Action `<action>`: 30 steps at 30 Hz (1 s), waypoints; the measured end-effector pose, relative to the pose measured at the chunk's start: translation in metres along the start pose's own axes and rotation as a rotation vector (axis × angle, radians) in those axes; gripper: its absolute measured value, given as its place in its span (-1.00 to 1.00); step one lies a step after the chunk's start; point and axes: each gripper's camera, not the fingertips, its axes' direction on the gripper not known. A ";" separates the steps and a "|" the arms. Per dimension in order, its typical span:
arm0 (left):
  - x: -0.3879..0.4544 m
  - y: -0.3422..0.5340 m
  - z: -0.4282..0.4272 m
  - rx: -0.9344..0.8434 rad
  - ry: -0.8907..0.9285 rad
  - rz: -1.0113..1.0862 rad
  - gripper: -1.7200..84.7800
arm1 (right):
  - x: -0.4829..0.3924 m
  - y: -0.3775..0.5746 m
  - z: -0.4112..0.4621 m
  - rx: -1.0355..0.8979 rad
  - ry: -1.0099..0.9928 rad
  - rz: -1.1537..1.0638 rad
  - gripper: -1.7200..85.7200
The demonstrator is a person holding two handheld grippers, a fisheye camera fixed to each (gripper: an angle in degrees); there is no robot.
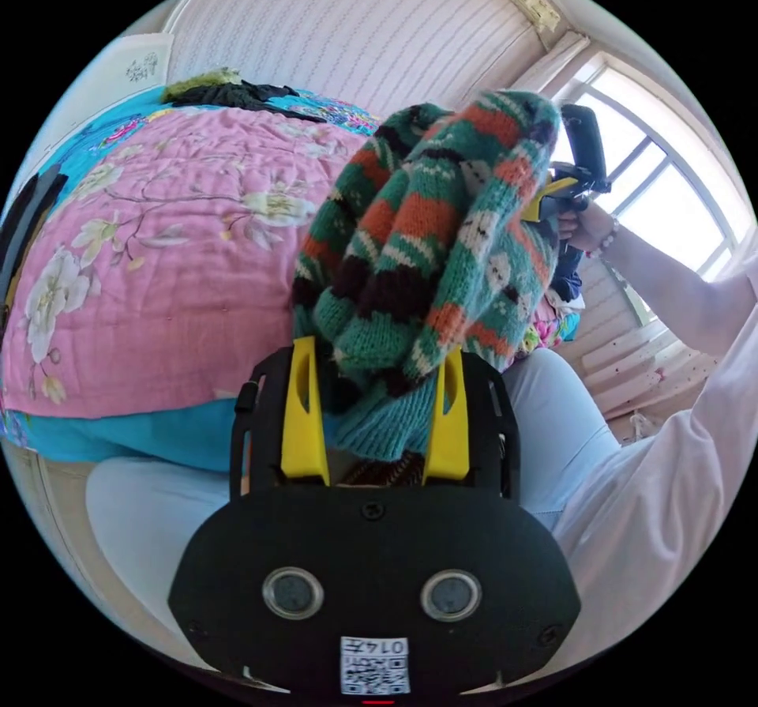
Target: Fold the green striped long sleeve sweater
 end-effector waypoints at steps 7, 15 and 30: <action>0.012 -0.008 -0.008 -0.032 -0.059 0.061 -0.35 | -0.010 0.025 0.020 0.045 0.030 0.034 -0.61; 0.027 -0.027 -0.030 -0.149 -0.156 0.166 -0.26 | -0.007 0.032 0.057 0.072 0.015 0.067 -0.60; 0.027 -0.031 -0.107 -0.060 0.077 0.152 -0.64 | -0.024 0.038 0.130 0.134 0.028 0.121 -0.63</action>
